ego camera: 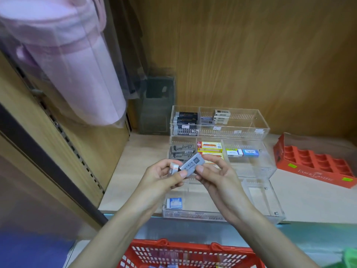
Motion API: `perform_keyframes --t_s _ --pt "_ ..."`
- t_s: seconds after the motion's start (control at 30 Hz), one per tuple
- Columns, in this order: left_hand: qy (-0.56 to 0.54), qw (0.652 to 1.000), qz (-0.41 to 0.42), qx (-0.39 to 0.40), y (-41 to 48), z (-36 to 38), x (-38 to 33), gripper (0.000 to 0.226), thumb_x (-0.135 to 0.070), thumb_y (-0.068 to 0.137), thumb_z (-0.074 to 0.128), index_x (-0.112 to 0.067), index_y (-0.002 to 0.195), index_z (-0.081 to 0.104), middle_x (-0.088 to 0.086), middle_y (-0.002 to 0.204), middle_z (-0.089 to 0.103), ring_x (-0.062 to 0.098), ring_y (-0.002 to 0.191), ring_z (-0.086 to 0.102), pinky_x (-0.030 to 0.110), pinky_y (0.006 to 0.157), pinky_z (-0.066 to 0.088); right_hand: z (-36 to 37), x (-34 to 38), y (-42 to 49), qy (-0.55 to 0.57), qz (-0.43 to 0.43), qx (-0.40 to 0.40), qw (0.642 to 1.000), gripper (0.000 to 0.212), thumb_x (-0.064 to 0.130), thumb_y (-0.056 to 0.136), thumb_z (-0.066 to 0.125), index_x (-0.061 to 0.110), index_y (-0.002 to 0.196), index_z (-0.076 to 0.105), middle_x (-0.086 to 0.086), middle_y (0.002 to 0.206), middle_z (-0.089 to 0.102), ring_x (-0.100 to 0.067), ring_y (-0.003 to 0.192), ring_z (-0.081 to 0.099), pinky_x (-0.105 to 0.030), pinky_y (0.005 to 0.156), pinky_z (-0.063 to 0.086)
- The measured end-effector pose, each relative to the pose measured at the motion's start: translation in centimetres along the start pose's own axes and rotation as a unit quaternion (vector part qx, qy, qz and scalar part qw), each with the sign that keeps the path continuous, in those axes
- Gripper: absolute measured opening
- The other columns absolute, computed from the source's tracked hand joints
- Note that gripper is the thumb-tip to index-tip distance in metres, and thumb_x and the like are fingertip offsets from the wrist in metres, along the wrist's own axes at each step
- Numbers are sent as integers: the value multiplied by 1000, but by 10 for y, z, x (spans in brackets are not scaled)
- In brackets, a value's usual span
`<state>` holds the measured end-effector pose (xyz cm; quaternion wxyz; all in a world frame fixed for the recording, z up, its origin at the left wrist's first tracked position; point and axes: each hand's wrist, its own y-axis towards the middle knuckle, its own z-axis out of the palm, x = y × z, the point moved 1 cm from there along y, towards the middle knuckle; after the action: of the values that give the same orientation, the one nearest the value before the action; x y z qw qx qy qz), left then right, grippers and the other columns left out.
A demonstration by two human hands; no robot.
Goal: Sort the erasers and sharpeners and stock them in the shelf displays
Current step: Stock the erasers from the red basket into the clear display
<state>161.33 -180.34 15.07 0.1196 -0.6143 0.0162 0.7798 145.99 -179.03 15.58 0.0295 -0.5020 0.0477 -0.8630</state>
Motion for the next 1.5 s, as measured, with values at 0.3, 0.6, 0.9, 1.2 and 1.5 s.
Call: perform_keyframes --t_s 0.3,0.6,0.9,1.2,1.5 --pt "120 991 51 6 17 24 -5 14 -13 86 64 -5 97 63 -7 77 63 -6 59 52 8 52 37 -13 19 6 -132 -57 -37 989 27 -1 85 61 16 104 69 -3 93 73 -4 81 64 -14 67 49" --pt "92 992 23 -82 38 37 -20 18 -24 89 62 -9 91 71 -9 54 39 5 52 32 16 44 26 -13 42 21 -341 -143 7 929 34 9 82 69 30 107 59 6 98 62 -8 84 57 -26 80 51" --pt "6 994 3 -112 45 46 -16 15 -23 89 63 -13 80 70 -1 65 35 5 52 30 17 43 22 -19 34 28 -536 -305 -2 787 21 16 80 72 18 96 59 6 92 55 -2 88 51 -9 75 38" --pt "67 994 -1 -82 49 51 -18 24 -31 91 57 -9 90 66 -18 51 51 0 49 40 23 55 31 -41 79 83 -586 -298 -127 743 22 11 81 70 8 103 70 -7 91 65 -17 81 60 -17 70 39" --pt "47 991 -13 -123 60 23 -6 27 -11 94 45 -17 94 72 1 67 41 12 62 38 27 55 31 -35 110 170 -710 -19 72 700 15 12 79 71 10 94 73 -3 91 70 -10 78 59 -10 59 42"
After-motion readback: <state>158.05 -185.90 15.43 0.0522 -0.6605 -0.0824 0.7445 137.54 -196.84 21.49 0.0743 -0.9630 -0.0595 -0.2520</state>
